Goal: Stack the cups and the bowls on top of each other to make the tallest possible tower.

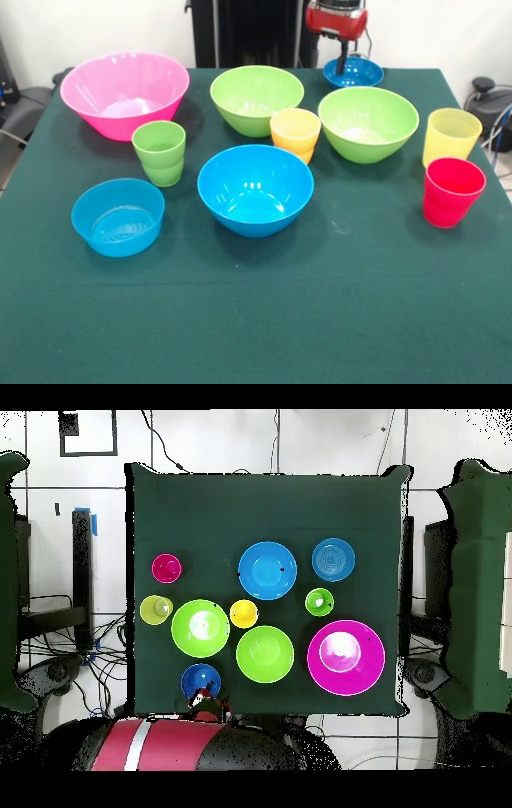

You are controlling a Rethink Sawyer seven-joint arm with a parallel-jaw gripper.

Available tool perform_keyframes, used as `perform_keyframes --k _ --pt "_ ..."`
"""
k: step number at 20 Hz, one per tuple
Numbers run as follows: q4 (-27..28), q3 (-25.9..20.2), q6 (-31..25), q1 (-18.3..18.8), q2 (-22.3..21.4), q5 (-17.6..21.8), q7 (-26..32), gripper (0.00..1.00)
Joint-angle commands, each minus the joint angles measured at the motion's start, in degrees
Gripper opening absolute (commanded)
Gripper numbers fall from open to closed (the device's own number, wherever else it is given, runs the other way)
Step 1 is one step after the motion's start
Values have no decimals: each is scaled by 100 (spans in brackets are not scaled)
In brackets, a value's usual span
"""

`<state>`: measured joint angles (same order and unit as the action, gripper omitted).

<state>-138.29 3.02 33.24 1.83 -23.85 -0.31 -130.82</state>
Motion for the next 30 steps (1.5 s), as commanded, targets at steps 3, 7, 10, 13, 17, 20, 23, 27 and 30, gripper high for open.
perform_keyframes --k 3,7,10,13,17,20,23,27,30 --pt "1106 -580 591 75 490 47 -1140 100" --pt "1108 -608 576 123 492 61 -1131 100" --pt "1151 -627 627 145 553 79 -1124 100" --pt "1171 -662 641 199 579 134 -1106 100" --pt "1114 -651 584 239 506 159 -1064 100" --pt "1089 -657 549 260 469 158 -1047 100" --pt "1037 -639 573 185 431 54 -1089 100" --pt "1015 -629 549 123 368 -25 -1089 100" --pt "1092 -614 583 94 434 -27 -1053 100"
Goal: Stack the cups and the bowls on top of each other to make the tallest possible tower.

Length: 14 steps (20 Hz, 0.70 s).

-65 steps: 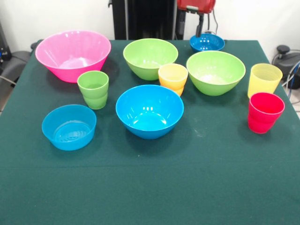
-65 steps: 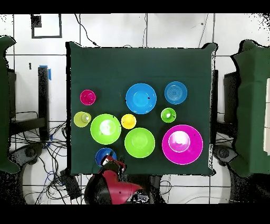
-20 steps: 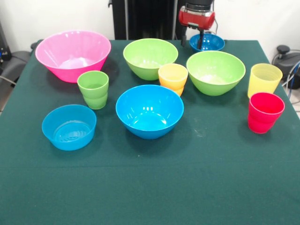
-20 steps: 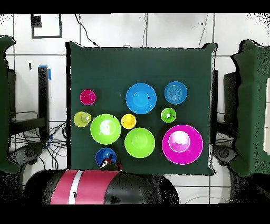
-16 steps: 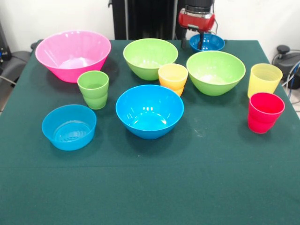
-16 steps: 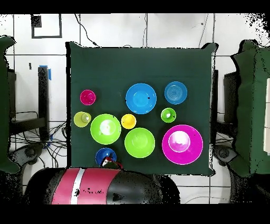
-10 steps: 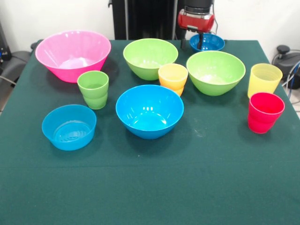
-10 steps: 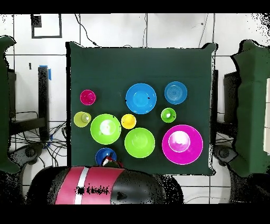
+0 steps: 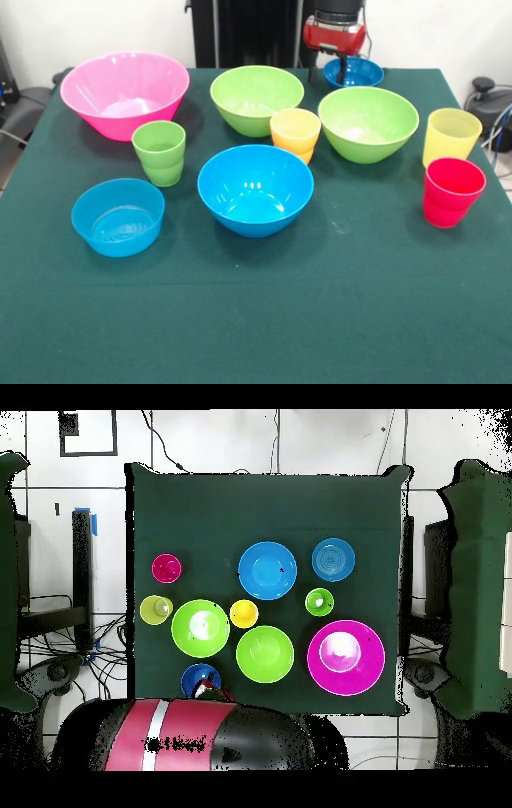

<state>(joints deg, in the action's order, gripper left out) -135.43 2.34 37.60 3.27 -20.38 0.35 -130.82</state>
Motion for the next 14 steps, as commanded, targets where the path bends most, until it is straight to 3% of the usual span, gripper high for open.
perform_keyframes --k 1,11,12,14 --pt "813 -536 158 -64 88 -101 -1048 100" --pt "745 -394 162 -280 -27 -352 -1061 100" --pt "740 -329 232 -355 -24 -413 -1068 0" --pt "738 -341 51 -324 -77 -415 -1013 0"
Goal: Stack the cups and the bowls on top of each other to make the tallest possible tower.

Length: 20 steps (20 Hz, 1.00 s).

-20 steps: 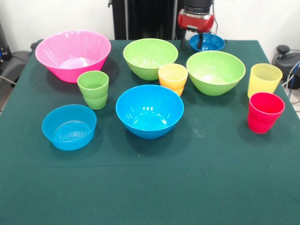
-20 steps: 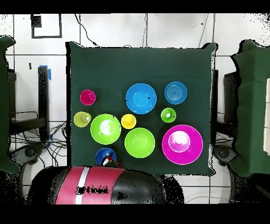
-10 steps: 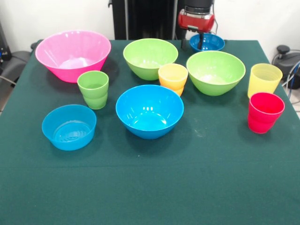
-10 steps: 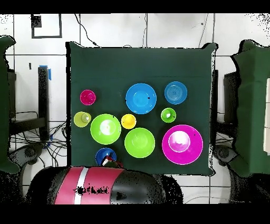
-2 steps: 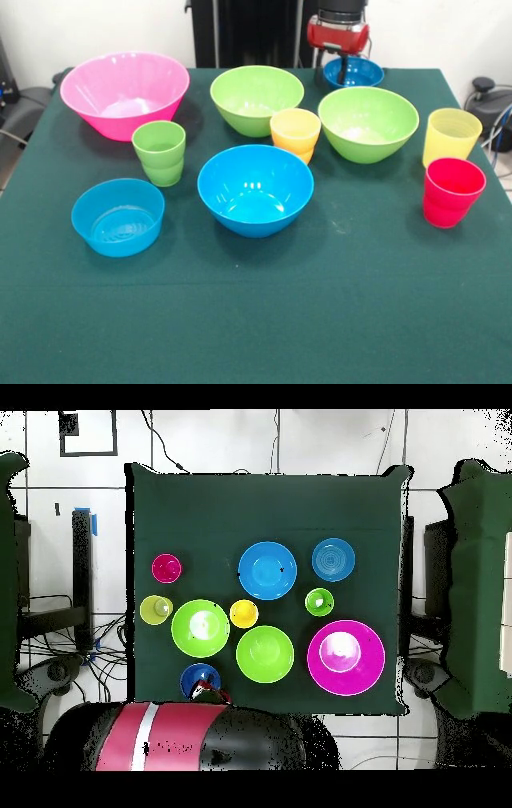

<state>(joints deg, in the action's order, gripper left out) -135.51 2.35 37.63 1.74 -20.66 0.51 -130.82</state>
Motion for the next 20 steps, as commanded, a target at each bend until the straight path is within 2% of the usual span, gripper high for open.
perform_keyframes --k 1,5,11,14,20 --pt "745 -348 -43 -155 -76 -432 -985 0" --pt "783 -383 -109 -92 -84 -345 -986 0" --pt "585 -444 -433 -253 -443 -593 -1059 0" --pt "371 -503 -1098 -301 -966 -795 -979 0" --pt "103 -733 -2881 87 -2221 -703 -648 0"
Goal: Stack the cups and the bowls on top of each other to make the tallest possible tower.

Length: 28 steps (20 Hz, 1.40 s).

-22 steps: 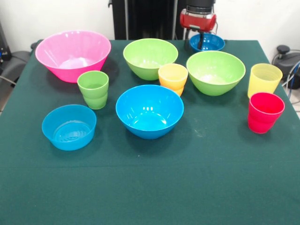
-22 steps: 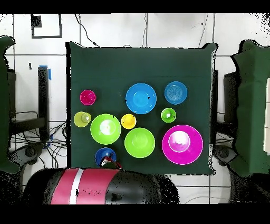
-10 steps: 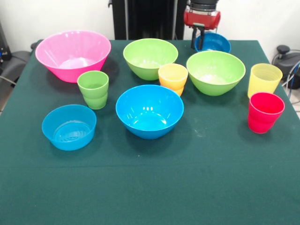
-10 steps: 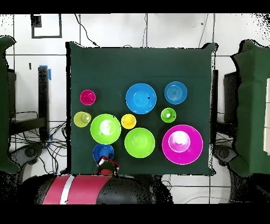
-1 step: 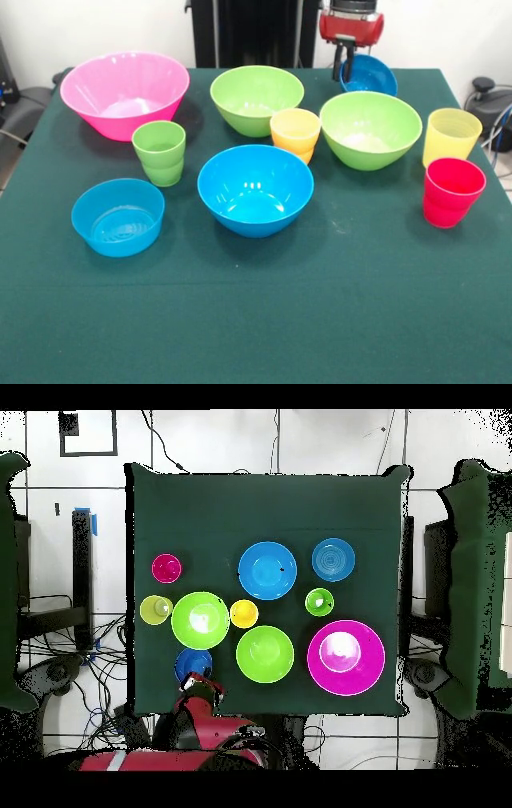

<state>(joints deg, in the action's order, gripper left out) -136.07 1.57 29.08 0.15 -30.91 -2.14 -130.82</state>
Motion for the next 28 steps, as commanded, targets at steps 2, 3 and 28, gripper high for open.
perform_keyframes --k 2,3,28 --pt "119 -592 -2695 255 -1695 -443 -514 0" --pt "162 -492 -3047 192 -1898 -451 -453 0" --pt "1139 -1069 -3108 1156 -1131 659 93 0"
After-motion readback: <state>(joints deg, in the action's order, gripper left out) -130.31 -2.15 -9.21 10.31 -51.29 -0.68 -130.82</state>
